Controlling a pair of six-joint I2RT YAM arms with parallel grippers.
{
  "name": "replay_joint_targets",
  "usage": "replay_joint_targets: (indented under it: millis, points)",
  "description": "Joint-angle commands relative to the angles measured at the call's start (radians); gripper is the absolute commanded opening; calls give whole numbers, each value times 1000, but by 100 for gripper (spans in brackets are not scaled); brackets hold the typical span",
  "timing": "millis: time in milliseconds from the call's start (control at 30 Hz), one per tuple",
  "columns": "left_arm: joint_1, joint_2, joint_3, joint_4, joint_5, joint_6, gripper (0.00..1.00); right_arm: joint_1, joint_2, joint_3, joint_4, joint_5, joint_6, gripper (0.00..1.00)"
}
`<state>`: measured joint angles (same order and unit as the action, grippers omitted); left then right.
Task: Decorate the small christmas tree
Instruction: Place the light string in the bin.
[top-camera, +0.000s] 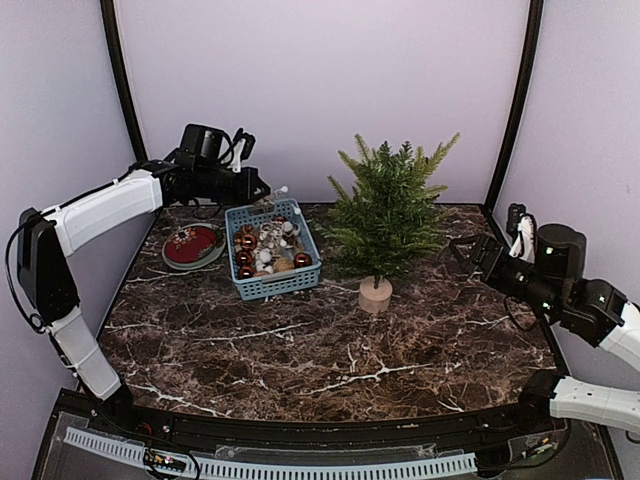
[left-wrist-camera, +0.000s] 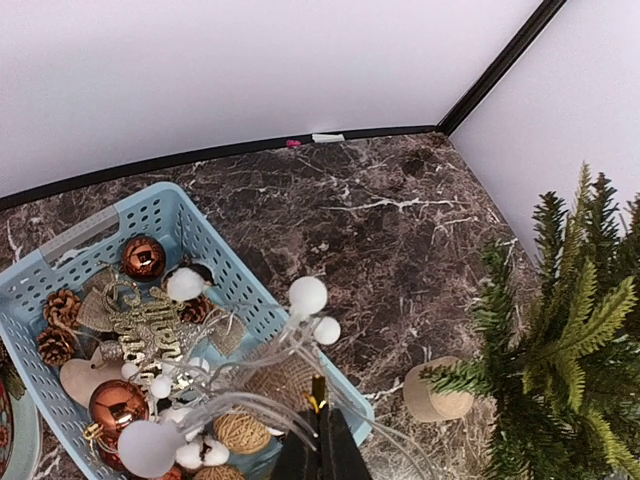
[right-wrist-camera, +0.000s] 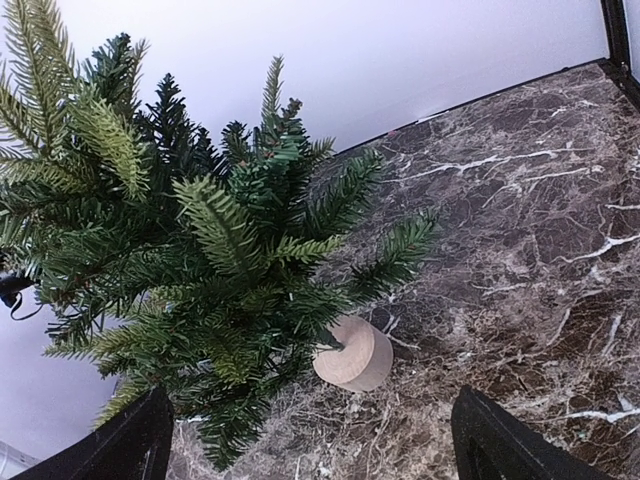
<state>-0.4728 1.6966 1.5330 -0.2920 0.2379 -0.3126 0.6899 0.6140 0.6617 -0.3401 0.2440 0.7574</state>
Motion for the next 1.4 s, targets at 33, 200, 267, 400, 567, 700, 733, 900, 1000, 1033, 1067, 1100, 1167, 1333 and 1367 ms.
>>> replay_joint_targets:
  millis: [33,200,267,400,567,700,733,900,1000,1033,1067,1100,1167,1333,1367]
  points:
    - [8,-83,134,-52,34,31,0,-3,-14,38,20,4,-7,99]
    - [8,-77,165,-99,-26,59,0,-3,-16,23,38,-8,2,99]
    - [8,-67,142,-115,-55,62,0,-3,-17,16,43,-14,8,99]
    - [11,-54,21,-69,-83,62,0,-3,-20,-9,52,-18,18,98]
    - [19,10,-65,-27,-85,52,0,-3,-20,-31,59,-33,29,98]
    - [20,46,-95,-24,-90,43,3,-3,-22,-36,55,-37,34,97]
    - [20,48,-100,-26,-103,43,7,-3,-24,-35,54,-37,35,97]
    - [20,19,-104,-51,-166,62,41,-3,-35,-39,49,-29,37,97]
    - [22,-6,-108,-68,-207,76,52,-2,-37,-39,48,-28,38,97]
    - [22,-9,-108,-71,-210,77,56,-3,-37,-40,49,-28,37,97]
    - [22,-10,-108,-74,-209,78,57,-2,-37,-40,50,-29,37,97]
    - [22,-8,-107,-74,-205,77,60,-3,-36,-42,51,-28,37,98]
    - [22,6,-102,-74,-186,70,61,-3,-36,-43,52,-28,37,98]
    - [24,107,-44,-80,-144,47,61,-2,-37,-41,49,-27,36,98]
    - [27,122,-33,-81,-129,43,61,-3,-38,-40,49,-27,35,98]
